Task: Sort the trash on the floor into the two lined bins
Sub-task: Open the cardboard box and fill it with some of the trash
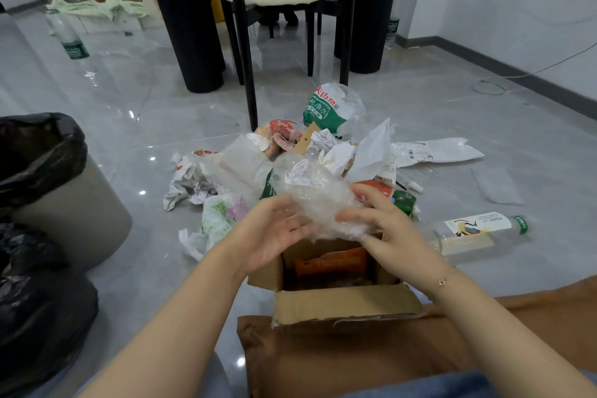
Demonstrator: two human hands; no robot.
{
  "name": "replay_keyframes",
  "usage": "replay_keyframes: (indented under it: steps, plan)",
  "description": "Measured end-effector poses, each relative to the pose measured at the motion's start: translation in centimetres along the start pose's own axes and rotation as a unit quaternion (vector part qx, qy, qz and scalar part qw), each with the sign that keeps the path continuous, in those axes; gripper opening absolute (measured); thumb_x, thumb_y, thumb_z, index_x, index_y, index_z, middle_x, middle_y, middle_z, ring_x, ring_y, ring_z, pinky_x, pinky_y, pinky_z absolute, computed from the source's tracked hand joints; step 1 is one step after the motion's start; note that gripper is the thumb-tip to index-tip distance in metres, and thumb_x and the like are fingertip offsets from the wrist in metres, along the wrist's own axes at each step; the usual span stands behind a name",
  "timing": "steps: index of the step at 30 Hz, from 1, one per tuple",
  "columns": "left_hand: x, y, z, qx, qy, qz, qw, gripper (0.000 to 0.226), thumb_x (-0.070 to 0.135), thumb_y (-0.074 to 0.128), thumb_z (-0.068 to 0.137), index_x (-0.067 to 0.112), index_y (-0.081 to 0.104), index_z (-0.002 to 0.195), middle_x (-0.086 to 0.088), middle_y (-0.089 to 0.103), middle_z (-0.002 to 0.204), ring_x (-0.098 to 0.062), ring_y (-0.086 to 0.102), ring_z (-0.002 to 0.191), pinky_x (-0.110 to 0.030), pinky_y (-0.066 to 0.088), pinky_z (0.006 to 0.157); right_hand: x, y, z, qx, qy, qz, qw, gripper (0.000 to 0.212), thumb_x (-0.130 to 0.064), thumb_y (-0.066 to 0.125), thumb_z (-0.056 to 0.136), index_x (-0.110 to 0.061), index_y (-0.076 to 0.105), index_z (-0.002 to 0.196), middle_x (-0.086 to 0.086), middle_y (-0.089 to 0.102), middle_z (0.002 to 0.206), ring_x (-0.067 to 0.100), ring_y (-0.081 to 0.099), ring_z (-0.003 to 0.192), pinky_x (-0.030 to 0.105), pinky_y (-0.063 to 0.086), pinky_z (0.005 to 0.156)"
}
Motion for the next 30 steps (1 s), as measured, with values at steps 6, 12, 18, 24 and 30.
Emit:
replay_keyframes:
  steps: [6,12,18,24,30]
  plan:
    - [0.5,2.3,-0.7,-0.093,0.039,-0.005,0.995,0.048,0.006,0.058,0.089,0.008,0.045,0.135,-0.015,0.057,0.134,-0.028,0.055,0.124,-0.039,0.046,0.103,-1.1,1.0,0.0,-0.004,-0.002,-0.081,0.997,0.044,-0.027,0.059,0.086,-0.023,0.055,0.130,-0.007,0.024,0.150,0.007,0.034,0.130,0.032,0.036,0.109]
    - [1.8,-1.5,-1.2,0.191,0.132,0.112,0.966,0.009,0.015,0.064,0.091,0.014,0.057,0.085,-0.003,0.066,0.075,-0.010,0.064,0.057,-0.022,0.049,0.049,-3.6,2.7,-0.6,-0.066,0.000,-0.020,0.998,0.047,-0.024,0.060,0.089,-0.040,0.049,0.132,-0.029,0.014,0.153,-0.012,0.019,0.137,0.012,0.021,0.108]
    - [10.2,-7.3,-7.2,0.355,0.276,0.217,0.866,0.012,0.018,0.066,0.090,0.007,0.064,0.090,-0.006,0.066,0.077,-0.014,0.060,0.068,-0.028,0.050,0.061,-8.8,4.4,3.6,0.021,0.020,0.183,0.983,0.032,-0.022,0.062,0.090,-0.037,0.062,0.119,-0.030,0.049,0.131,-0.008,0.042,0.126,0.026,0.039,0.106]
    - [18.5,-14.2,-14.5,0.466,0.349,0.343,0.738,0.005,0.010,0.060,0.089,0.015,0.059,0.090,0.008,0.064,0.076,-0.003,0.058,0.068,-0.029,0.049,0.069,-15.0,14.1,11.2,-0.035,0.032,0.299,0.953,0.031,-0.010,0.061,0.091,-0.029,0.065,0.115,-0.017,0.060,0.123,0.001,0.055,0.116,0.031,0.046,0.101]
    - [27.3,-21.9,-19.5,0.549,0.366,0.421,0.622,0.014,0.014,0.064,0.085,0.021,0.056,0.095,0.012,0.063,0.078,-0.004,0.060,0.072,-0.014,0.043,0.065,-19.6,21.7,18.1,-0.089,0.073,0.363,0.925,0.028,-0.012,0.058,0.091,-0.029,0.066,0.112,-0.013,0.064,0.115,-0.006,0.054,0.112,0.008,0.045,0.087]
Point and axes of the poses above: each hand's wrist, its own z-axis towards the middle knuckle, its own y-axis out of the palm, x = y × z, the point moved 8 cm from there along z, towards the middle knuckle
